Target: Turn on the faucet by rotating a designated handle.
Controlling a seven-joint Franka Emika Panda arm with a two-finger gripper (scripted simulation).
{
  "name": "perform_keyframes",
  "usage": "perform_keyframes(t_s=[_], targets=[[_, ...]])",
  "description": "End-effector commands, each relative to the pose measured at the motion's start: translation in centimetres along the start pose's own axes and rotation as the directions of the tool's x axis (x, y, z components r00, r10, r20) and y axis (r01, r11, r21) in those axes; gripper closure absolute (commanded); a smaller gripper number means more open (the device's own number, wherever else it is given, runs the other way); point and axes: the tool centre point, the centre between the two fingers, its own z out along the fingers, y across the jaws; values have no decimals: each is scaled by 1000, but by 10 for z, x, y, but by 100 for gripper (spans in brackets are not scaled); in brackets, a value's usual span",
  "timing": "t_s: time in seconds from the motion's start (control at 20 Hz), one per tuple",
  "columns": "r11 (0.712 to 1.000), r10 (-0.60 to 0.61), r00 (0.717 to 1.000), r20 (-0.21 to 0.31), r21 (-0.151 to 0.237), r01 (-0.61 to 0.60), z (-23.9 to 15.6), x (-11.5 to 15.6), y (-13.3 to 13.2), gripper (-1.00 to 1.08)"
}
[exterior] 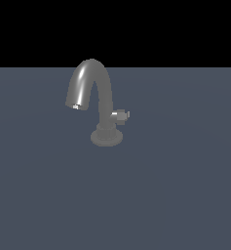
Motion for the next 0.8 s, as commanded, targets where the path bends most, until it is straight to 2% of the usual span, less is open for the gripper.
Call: perform_keyframes(t_s=[0.0, 0.4, 0.75], targets=[[1000, 0, 1000, 0, 0, 0, 0, 0, 0, 108], [1000, 25, 999, 25, 14, -25, 0, 7, -3, 108], [995, 85, 992, 91, 48, -90, 0, 26, -9, 108]])
